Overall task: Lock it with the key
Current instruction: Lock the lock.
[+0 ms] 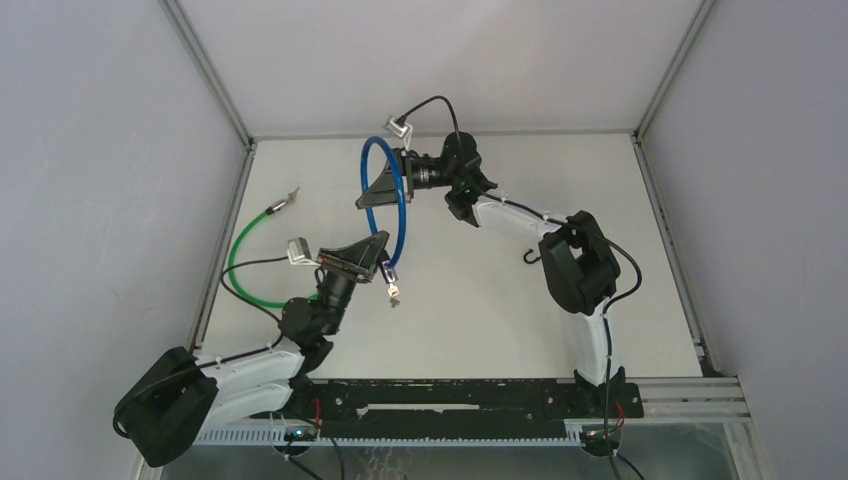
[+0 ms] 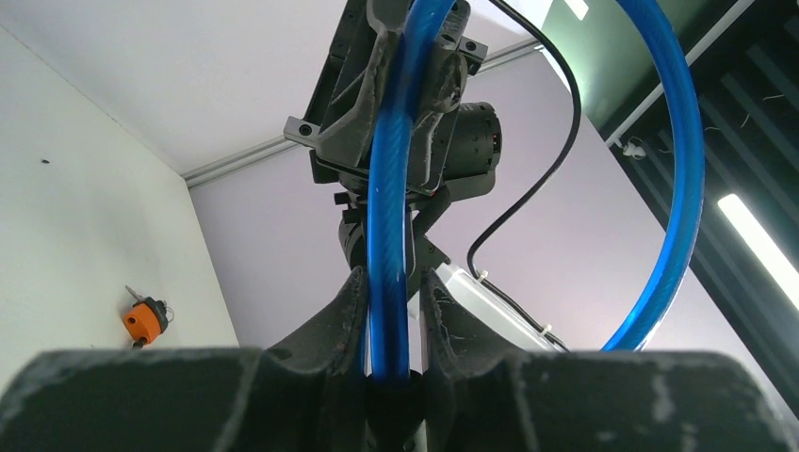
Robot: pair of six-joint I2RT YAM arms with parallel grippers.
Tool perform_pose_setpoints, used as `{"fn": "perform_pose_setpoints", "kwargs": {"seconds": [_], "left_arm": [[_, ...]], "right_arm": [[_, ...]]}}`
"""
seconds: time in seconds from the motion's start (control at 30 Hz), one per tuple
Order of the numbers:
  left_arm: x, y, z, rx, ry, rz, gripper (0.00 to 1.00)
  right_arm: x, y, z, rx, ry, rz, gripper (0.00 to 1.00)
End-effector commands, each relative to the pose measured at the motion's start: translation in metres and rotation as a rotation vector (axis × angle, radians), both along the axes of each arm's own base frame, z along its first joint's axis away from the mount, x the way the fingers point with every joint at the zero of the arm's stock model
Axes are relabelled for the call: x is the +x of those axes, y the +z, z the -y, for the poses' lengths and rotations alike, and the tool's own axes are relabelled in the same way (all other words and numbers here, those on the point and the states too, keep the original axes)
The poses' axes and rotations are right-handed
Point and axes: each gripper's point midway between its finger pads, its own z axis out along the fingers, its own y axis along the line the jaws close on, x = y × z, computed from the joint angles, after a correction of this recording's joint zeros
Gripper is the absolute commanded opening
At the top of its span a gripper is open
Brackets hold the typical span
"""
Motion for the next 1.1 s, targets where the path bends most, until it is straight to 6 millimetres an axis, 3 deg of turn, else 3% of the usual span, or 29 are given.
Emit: {"fn": "perform_pose_setpoints", "kwargs": {"seconds": [0.0,0.1,0.17,0.4,0.6,1.07], "left_arm": [[-0.009,0.043,-0.004,-0.116,-0.032,0.092,0.00],[-0.008,0.040,-0.002,-0.103,-0.035,0.076,0.07],[-0.007,0.036,0.000,-0.081,-0.040,0.059,0.23],[-0.005,0.028,0.003,-0.020,-0.040,-0.006,0.56],[-0.005,0.017,0.009,0.072,-0.059,-0.066,0.65],[-0.011,-0.031,0.038,0.284,-0.195,-0.238,0.83]], "right_arm": [[-0.006,0.016,0.000,0.030,0.023,0.042,0.00],[-0.015,0.019,0.004,0.021,0.028,0.071,0.00],[-0.018,0.019,0.008,0.010,0.024,0.100,0.00],[-0.025,0.011,0.020,-0.030,0.092,0.097,0.00],[-0.029,0.000,0.024,-0.075,0.128,0.100,0.00],[-0.035,-0.004,0.030,-0.143,0.133,0.202,0.00]]}}
